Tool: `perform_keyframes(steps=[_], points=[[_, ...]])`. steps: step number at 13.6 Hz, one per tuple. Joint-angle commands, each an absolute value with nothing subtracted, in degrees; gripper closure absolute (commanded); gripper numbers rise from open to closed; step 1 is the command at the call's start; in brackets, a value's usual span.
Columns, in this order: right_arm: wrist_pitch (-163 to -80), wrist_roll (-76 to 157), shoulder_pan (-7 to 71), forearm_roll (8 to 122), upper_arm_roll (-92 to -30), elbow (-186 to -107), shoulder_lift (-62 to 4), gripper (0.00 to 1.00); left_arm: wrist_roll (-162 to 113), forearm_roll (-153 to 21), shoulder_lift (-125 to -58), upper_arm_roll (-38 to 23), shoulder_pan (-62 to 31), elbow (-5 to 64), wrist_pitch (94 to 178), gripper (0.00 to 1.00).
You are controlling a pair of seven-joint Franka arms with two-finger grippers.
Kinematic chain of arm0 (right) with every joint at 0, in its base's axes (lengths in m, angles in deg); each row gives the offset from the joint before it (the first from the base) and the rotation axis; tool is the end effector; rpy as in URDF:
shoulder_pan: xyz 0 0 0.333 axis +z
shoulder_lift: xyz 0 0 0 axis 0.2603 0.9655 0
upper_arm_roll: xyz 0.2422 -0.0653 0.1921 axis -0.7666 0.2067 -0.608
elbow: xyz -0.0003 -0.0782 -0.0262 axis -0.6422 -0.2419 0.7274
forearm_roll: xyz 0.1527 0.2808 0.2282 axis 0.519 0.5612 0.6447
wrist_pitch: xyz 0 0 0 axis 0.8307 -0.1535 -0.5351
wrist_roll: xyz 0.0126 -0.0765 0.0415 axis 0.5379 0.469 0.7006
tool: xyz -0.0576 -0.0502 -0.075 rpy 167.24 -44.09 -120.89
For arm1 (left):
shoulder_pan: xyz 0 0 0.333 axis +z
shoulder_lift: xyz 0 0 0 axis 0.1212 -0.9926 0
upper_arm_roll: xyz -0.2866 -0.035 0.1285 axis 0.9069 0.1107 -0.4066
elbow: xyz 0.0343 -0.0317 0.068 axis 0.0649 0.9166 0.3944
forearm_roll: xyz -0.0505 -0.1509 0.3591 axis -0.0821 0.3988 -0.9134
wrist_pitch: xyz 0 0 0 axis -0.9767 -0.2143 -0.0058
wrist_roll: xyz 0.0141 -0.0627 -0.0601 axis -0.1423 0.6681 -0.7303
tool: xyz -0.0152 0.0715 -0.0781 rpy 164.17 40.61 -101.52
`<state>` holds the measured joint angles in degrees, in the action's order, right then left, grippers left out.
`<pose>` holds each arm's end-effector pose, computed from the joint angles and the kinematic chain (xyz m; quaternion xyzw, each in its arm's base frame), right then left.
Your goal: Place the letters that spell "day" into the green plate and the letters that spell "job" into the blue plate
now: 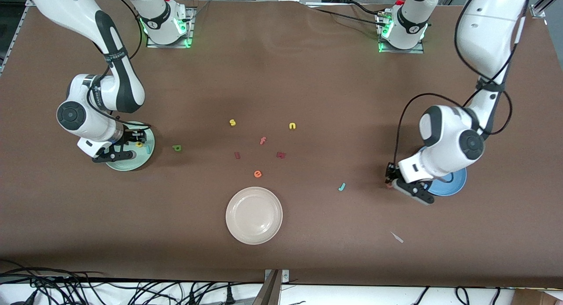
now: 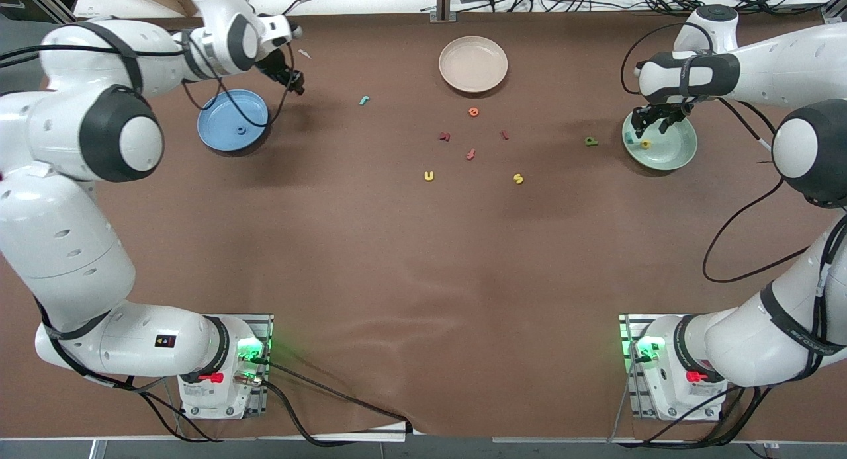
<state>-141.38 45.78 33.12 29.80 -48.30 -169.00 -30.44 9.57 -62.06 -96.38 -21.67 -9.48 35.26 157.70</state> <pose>0.5636 -0.0002 0.2269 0.9937 0.0802 -0.0668 0.0411 0.6479 -0.0709 0.2453 0.9733 -0.2084 0.0418 0.0862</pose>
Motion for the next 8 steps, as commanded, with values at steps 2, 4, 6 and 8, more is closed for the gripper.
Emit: perform_keyframes(steps=[2,4,6,8], points=[[-141.72,44.1,33.63,30.84,-50.46,-169.72,-32.25,0.0,16.72,-60.83,-86.41,-21.44,-3.55,47.7,157.66,0.77],[-141.72,42.16,33.63,30.84,-53.01,-169.45,-32.25,0.0,21.83,-62.92,-85.26,-21.44,0.84,49.99,157.66,0.77],[-141.63,43.81,33.63,30.75,-54.6,-169.45,-32.43,0.0,24.91,-64.08,-84.99,-22.14,3.4,51.05,157.66,0.76],[-141.72,48.02,33.63,30.84,-55.74,-169.71,-33.22,0.0,25.37,-64.08,-85.08,-22.94,3.32,51.06,157.66,0.52]])
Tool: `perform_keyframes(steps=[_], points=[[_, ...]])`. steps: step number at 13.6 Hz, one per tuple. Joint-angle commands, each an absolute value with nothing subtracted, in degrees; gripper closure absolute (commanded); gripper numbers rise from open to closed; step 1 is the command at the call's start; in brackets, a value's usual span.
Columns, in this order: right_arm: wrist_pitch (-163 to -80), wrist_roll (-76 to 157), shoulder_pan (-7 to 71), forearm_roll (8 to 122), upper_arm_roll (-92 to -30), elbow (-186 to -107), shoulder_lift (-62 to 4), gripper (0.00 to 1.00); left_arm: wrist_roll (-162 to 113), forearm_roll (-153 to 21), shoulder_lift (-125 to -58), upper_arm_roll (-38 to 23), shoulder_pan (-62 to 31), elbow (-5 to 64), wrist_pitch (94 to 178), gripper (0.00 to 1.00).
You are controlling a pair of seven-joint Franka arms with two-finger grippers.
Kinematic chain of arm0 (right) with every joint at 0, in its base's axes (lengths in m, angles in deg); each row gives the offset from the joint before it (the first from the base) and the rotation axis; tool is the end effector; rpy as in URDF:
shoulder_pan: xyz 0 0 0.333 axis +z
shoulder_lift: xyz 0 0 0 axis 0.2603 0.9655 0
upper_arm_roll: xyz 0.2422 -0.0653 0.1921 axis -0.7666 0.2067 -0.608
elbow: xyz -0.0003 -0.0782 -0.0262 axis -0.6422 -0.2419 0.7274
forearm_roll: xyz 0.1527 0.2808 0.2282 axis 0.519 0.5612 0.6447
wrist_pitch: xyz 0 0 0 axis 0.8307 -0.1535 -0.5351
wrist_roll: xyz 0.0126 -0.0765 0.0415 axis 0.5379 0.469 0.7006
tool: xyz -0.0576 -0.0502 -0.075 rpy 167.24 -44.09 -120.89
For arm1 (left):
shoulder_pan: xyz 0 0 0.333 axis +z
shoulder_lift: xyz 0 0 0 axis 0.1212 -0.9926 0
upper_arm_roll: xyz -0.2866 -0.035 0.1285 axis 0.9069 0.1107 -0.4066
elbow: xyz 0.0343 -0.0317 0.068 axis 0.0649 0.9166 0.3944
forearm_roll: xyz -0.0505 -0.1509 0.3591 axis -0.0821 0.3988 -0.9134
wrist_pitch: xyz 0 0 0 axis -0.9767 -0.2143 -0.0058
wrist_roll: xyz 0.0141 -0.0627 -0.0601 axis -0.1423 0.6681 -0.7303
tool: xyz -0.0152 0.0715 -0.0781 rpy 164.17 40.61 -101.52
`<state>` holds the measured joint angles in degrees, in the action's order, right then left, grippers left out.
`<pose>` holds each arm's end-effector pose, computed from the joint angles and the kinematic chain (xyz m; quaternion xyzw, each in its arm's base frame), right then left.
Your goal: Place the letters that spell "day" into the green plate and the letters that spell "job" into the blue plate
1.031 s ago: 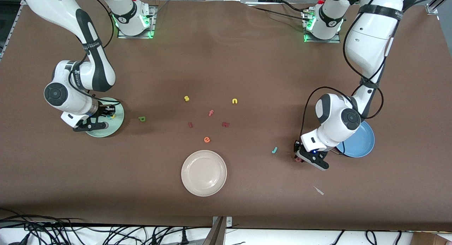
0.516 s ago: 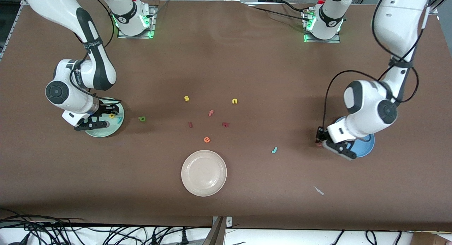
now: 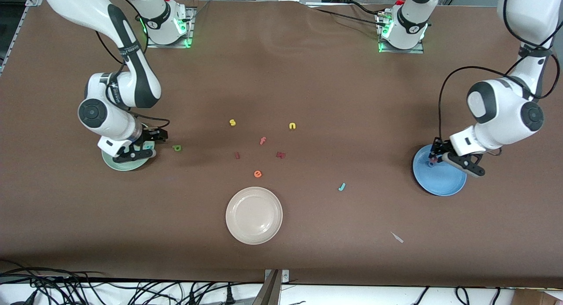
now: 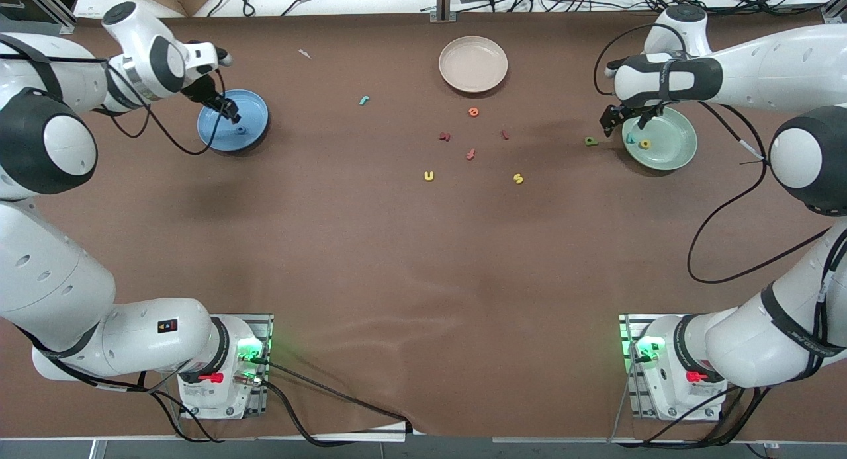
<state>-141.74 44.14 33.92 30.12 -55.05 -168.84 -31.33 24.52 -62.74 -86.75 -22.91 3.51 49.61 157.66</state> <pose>0.5609 0.0745 0.2306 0.9901 0.1267 -0.0568 0.0213 0.5767 0.0784 0.2466 0.9724 -0.2200 0.0181 0.0760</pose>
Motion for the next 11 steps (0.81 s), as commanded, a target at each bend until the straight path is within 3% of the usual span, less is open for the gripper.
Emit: perform_keyframes(steps=[1,3,6,11], points=[[-141.72,51.26,33.63,30.75,-55.83,-170.06,-33.48,0.0,24.67,-64.08,-85.08,-22.85,3.06,50.97,157.66,0.26],[-142.07,57.85,33.55,30.84,-56.36,-170.24,-33.75,0.0,24.31,-63.56,-85.08,-22.76,2.1,50.44,157.84,0.16],[-142.77,62.97,33.63,30.75,-56.97,-170.51,-33.75,0.0,21.69,-62.07,-86.3,-22.59,-2.8,48.35,158.63,0.15],[-150.39,69.65,33.54,30.75,-58.73,-173.13,-33.22,0.0,3.6,-56.69,-95.43,-22.85,-17.83,36.23,158.63,0.16]])
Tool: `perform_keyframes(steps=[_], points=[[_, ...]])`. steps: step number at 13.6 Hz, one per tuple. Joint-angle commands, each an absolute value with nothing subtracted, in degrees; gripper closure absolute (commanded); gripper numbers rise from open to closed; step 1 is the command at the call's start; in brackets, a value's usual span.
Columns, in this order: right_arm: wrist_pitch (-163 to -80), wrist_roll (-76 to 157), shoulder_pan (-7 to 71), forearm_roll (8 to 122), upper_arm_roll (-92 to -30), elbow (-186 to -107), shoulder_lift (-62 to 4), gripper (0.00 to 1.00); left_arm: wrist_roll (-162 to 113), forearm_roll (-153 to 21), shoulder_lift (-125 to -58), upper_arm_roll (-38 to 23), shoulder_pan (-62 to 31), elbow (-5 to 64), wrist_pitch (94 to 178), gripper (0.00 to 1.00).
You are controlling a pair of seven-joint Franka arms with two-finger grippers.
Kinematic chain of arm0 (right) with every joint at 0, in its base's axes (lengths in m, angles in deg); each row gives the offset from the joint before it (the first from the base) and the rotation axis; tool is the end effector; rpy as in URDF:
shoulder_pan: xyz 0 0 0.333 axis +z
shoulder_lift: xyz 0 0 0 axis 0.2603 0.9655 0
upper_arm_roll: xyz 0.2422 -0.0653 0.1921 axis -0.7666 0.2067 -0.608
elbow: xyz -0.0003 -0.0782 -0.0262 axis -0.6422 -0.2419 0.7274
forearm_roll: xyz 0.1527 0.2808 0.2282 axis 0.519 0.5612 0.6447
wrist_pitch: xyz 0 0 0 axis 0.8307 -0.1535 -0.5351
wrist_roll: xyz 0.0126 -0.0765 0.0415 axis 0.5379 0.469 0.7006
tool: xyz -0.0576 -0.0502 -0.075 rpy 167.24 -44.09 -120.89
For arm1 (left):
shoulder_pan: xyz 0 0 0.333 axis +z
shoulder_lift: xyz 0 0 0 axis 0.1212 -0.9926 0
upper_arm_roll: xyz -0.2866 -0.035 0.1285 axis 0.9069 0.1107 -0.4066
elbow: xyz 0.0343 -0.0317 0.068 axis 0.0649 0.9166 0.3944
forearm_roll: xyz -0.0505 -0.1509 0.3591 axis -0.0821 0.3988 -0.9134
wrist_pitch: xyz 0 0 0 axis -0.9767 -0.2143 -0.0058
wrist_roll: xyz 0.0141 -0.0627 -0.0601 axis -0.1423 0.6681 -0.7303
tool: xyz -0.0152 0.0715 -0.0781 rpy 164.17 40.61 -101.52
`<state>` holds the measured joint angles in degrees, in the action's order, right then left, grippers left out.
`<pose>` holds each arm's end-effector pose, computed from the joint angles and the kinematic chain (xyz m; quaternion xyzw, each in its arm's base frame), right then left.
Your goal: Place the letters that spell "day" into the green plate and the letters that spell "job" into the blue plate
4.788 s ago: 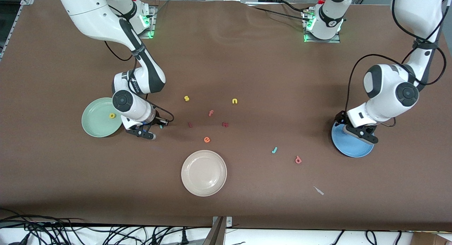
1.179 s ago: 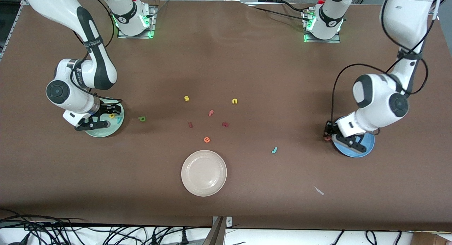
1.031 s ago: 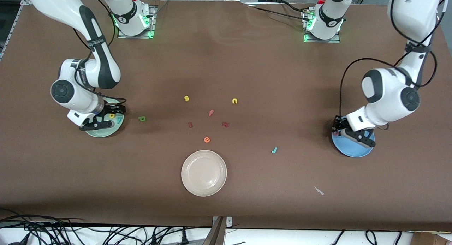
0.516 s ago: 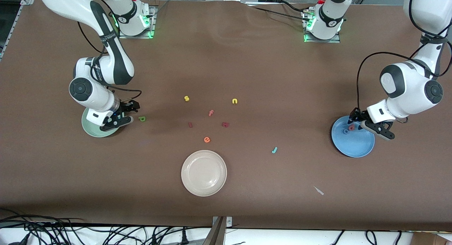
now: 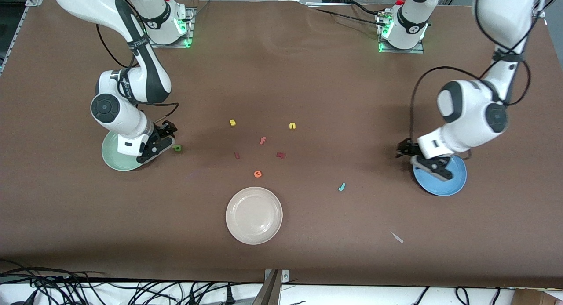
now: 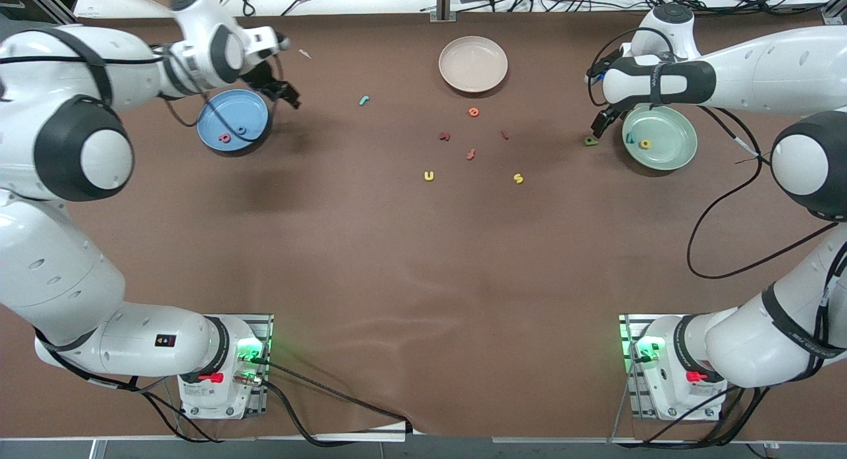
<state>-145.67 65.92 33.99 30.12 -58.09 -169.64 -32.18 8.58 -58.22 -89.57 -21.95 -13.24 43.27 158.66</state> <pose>0.5598 0.1053 0.2372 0.9413 0.3366 -0.0255 0.0074 0.6086 -0.1054 0.2636 0.9724 -0.2054 0.0383 0.1040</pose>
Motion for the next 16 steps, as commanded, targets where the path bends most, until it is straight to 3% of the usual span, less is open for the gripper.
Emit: perform_keyframes(steps=[1,3,6,16], points=[[-154.16,71.05,33.54,30.75,-58.82,-175.23,-33.22,0.0,3.05,-56.7,-98.32,-23.37,-20.64,32.9,158.63,0.15],[-157.62,74.56,33.54,30.84,-58.82,-176.74,-32.78,0.0,2.69,-56.52,-103.16,-25.21,-25.13,27.96,159.33,0.15],[-158.41,77.21,33.54,30.75,-58.82,-176.66,-32.34,0.0,2.86,-56.69,-107.13,-25.4,-26.82,26.97,167.13,0.15],[-159.65,82.31,33.46,30.58,-59.0,-176.48,-30.67,0.0,3.92,-57.13,-113.03,-27.42,-31.39,22.49,173.49,0.17]])
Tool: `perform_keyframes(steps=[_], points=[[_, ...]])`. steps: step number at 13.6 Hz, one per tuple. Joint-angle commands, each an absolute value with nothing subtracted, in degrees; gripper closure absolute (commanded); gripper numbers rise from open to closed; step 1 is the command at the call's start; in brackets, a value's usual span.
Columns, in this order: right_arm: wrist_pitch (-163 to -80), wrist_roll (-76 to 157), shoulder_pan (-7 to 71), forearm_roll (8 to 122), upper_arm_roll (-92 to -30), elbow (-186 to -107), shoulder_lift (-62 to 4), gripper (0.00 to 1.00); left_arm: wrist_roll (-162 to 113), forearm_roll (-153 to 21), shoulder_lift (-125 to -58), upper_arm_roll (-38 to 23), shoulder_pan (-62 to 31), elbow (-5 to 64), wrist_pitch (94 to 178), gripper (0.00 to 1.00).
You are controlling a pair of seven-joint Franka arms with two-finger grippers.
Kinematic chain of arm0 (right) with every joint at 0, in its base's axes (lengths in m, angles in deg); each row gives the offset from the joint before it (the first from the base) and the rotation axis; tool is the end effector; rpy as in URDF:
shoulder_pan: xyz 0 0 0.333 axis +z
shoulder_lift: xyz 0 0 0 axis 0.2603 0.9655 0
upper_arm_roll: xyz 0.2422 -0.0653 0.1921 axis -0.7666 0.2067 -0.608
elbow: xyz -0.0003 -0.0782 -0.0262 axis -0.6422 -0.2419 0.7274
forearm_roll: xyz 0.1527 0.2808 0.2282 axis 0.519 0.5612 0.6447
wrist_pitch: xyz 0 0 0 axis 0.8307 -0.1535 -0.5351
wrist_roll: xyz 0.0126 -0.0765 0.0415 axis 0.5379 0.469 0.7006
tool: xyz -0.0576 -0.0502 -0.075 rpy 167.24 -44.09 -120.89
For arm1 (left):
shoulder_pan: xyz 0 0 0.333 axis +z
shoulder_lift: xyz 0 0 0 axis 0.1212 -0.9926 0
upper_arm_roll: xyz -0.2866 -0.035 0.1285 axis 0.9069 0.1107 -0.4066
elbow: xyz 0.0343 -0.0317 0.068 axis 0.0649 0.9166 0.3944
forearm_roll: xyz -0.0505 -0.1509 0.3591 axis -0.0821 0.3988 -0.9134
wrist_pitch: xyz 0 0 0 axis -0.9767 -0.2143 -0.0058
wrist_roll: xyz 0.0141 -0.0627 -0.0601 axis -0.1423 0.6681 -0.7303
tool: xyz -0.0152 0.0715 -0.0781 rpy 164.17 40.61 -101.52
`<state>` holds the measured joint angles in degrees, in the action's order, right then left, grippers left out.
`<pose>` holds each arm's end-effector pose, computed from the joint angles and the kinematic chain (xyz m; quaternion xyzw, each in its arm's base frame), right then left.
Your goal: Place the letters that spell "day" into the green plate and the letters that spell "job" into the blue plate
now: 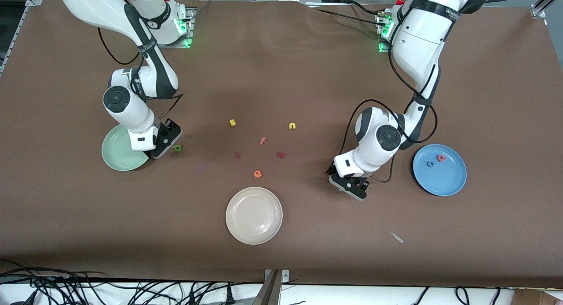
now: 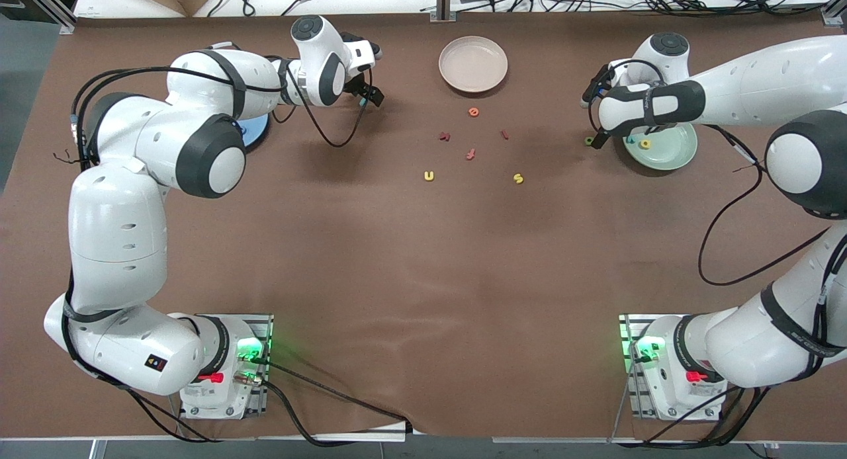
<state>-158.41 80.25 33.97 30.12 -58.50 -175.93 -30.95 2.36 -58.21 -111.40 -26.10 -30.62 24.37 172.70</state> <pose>0.5399 0.1025 0.2040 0.8907 0.4538 0.0165 0.0203 0.6503 -0.2690 0.1724 0.9566 -0.2548 0.1176 0.0788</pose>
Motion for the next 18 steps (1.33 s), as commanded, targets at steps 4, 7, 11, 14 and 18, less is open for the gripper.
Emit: perform_keyframes(steps=[4,7,11,14,18], points=[[-159.65,84.86,33.46,30.49,-59.08,-176.22,-29.36,0.0,6.47,-57.13,-113.56,-27.6,-31.39,22.49,174.1,0.39],[-159.73,85.3,33.37,30.4,-59.17,-175.96,-28.47,0.03,6.73,-57.22,-113.65,-27.6,-31.39,22.58,174.1,1.0],[-160.7,85.3,33.46,30.58,-60.31,-175.96,-27.86,0.13,6.82,-57.4,-113.12,-27.6,-31.31,22.67,174.1,1.0],[-160.79,86.18,33.46,30.58,-60.32,-175.96,-27.42,0.2,6.38,-57.49,-109.45,-27.77,-29.91,25.03,172.09,1.0],[-160.79,87.15,33.37,30.58,-60.32,-175.96,-27.42,0.31,7.86,-57.57,-97.51,-27.51,-22.36,34.42,161.83,1.0]])
